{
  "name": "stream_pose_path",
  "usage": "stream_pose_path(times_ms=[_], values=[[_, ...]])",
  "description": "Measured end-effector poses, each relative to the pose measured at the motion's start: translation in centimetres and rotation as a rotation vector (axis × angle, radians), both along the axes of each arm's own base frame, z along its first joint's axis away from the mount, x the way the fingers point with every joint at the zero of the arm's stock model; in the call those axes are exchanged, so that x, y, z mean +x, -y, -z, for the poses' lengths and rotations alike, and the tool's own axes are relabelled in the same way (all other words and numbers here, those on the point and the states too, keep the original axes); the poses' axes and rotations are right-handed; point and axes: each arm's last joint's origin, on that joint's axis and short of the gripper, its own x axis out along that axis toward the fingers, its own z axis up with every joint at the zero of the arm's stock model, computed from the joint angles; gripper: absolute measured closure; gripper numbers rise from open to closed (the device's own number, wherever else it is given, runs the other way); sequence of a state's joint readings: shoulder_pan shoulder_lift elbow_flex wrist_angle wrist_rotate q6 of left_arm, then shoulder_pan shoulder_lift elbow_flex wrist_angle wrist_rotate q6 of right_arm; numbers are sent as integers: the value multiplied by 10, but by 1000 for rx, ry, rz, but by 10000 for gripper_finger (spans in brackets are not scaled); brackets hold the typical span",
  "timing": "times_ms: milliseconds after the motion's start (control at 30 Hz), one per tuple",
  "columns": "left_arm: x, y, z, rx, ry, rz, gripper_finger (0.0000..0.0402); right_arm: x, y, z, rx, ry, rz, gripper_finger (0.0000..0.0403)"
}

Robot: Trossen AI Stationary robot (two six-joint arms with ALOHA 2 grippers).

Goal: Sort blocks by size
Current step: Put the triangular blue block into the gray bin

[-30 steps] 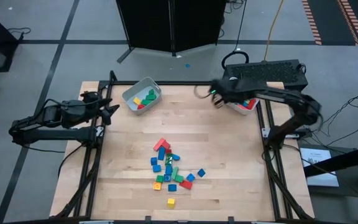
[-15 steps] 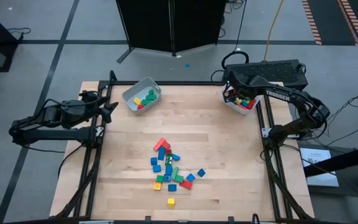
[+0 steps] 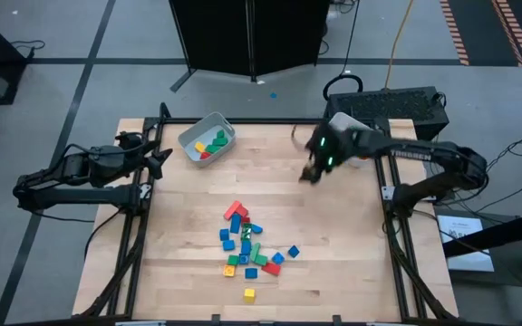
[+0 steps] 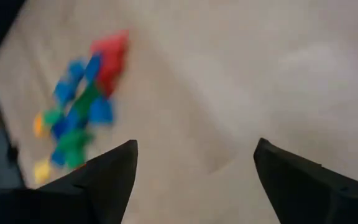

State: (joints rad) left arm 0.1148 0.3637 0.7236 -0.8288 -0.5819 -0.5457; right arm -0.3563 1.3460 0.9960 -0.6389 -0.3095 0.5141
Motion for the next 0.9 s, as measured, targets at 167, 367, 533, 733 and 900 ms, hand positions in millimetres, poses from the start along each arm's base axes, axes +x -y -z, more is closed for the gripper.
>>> stream_pose_path(times_ms=[167,367,533,733,900], values=[[0,0,0,-1,1,0,120,19,-87,11,-50,8,-171,96],[0,0,0,-2,2,0,120,14,-159,22,-254,87,-287,96],[0,0,0,-2,1,0,120,24,-184,40,-330,114,-390,96],[0,0,0,-3,-1,3,120,42,-204,73,-327,80,-491,96],[0,0,0,-3,-2,3,120,49,-209,100,-323,4,-488,96]])
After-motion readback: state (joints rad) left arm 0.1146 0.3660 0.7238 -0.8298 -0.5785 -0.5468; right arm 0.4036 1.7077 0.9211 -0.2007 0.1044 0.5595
